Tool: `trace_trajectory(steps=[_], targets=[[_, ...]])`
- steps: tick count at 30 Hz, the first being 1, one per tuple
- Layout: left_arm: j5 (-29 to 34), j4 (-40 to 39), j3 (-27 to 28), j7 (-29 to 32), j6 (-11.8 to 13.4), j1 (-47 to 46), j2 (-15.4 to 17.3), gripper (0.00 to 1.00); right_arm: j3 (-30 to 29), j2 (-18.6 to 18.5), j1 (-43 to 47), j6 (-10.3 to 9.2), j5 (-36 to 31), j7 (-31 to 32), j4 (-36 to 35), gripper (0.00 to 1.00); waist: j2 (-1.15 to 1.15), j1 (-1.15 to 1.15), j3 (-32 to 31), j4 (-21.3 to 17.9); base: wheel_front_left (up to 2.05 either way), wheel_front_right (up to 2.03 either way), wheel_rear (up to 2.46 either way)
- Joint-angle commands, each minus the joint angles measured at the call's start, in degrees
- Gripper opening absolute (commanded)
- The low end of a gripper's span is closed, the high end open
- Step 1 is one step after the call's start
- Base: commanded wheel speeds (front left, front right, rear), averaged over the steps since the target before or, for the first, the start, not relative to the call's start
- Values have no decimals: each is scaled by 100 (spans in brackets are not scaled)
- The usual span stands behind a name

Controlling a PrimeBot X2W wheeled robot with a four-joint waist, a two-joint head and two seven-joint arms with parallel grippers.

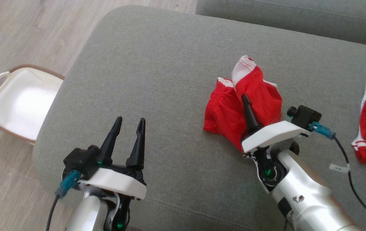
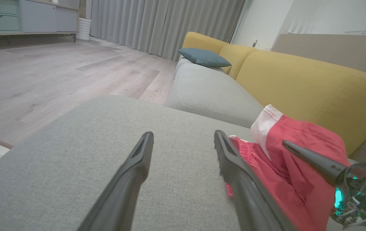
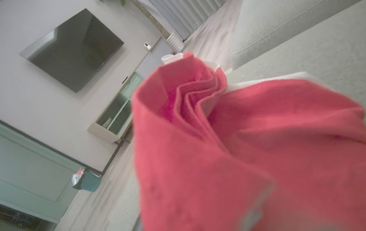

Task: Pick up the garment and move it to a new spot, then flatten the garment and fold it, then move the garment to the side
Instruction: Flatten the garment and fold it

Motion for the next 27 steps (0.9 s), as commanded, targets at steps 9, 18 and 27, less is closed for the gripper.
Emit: trace_trajectory(steps=[9,18,27], targets=[[-131,-163,28,-45,26,-240,43,100,598,83,-408,43,-156,-77,-28,100,0,0,219,324,0,0,0],[-211,-160,-34,-45,65,-291,43,100,1486,83,-627,43,292,-77,466,100,0,0,337,398,0,0,0],[-155,-218,81,-45,83,-347,43,100,2023,83,-1027,43,309,-77,776,100,0,0,319,30,0,0,0]])
